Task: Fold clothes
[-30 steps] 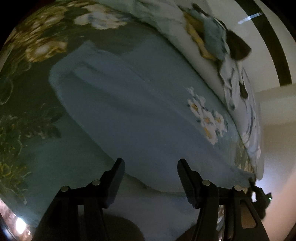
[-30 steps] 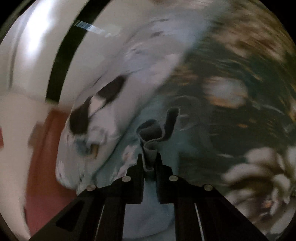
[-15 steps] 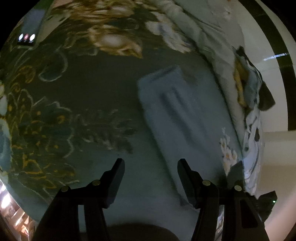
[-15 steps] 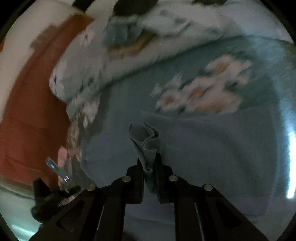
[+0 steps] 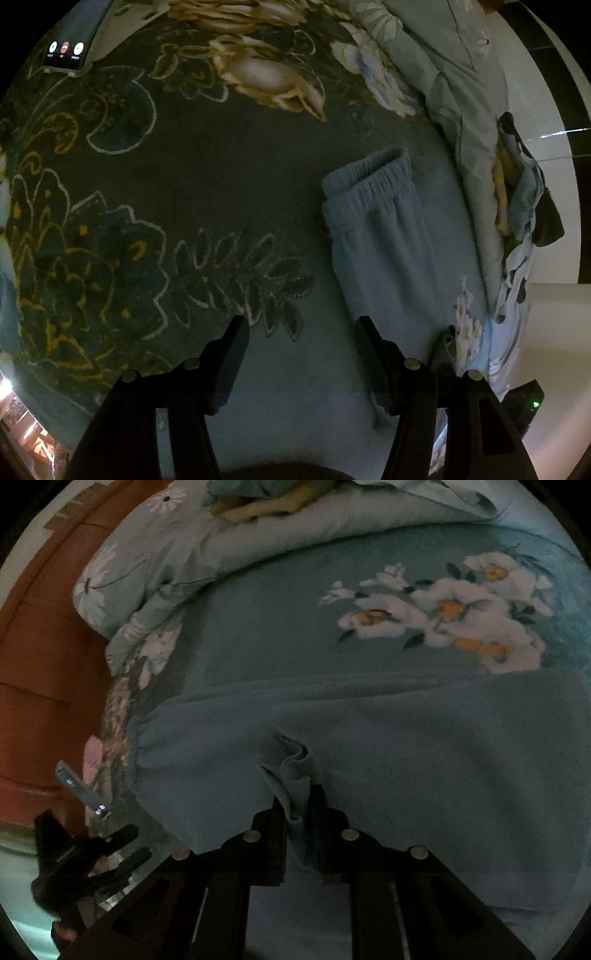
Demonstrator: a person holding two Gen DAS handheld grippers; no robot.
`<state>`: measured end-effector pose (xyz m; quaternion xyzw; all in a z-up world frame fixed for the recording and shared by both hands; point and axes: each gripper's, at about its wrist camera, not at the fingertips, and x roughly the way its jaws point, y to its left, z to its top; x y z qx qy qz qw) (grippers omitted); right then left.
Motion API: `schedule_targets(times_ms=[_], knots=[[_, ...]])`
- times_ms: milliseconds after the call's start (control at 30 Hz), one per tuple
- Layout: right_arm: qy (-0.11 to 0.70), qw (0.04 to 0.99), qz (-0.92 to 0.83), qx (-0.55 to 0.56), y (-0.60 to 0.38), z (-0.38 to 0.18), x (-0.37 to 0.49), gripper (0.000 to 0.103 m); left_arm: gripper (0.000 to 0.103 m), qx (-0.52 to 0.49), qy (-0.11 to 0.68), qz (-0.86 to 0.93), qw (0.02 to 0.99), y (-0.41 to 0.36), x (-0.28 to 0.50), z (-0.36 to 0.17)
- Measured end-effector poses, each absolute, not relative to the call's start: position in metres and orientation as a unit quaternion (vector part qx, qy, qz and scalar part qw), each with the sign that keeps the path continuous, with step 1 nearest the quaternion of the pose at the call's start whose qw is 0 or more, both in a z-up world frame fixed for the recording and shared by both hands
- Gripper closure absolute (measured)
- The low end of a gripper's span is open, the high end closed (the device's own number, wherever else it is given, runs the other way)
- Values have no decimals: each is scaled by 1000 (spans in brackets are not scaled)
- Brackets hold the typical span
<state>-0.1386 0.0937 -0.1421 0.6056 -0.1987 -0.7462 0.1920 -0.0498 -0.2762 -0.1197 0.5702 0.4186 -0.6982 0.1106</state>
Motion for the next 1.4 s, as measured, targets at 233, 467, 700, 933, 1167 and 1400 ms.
schedule_targets(times_ms=[233, 467, 700, 933, 1167, 1400], knots=[[-208, 256, -749, 575, 116, -119, -128, 74, 40, 575, 406, -702, 110, -273, -73, -125], [-239, 201, -730, 608, 125, -147, -138, 74, 40, 572, 392, -710, 124, -276, -108, -132], [-233, 222, -707, 629, 103, -163, -134, 74, 40, 573, 391, -708, 134, -280, -125, -141], [-217, 228, -747, 585, 145, -113, -125, 74, 40, 553, 402, -717, 132, -282, -126, -143], [-266, 153, -764, 567, 230, -102, -94, 74, 81, 523, 375, -755, 130, -267, -129, -125], [-349, 76, -770, 529, 306, -100, -62, 74, 82, 488, 270, -827, 75, -206, -149, -52]])
